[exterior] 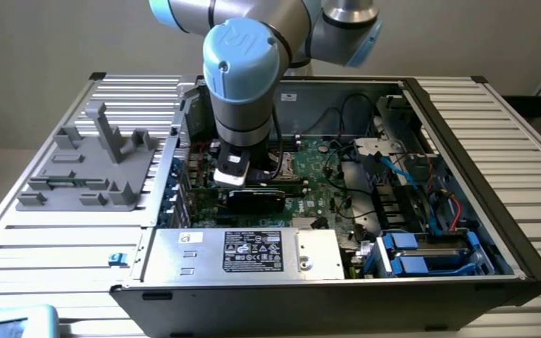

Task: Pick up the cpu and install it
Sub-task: 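Install the second cpu locking lever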

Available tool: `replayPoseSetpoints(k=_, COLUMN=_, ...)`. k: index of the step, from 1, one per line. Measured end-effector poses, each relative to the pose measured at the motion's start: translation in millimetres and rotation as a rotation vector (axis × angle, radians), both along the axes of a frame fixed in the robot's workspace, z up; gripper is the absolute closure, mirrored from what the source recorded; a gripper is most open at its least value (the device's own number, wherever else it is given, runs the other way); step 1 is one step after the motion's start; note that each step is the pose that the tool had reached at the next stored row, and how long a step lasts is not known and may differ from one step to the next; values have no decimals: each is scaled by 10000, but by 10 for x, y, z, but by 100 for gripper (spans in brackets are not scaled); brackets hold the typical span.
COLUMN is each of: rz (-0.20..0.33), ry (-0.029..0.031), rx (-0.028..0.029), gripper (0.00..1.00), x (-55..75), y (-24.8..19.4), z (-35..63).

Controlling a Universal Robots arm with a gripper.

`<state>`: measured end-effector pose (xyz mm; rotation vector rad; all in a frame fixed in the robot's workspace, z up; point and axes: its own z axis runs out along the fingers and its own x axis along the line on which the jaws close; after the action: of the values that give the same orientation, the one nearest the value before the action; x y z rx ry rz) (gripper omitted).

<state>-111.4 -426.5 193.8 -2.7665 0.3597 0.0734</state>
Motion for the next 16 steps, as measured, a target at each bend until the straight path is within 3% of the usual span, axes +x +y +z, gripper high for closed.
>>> replayPoseSetpoints(k=16, rz=0, ry=1, rx=-1, gripper=89, x=0, y=8, z=-32)
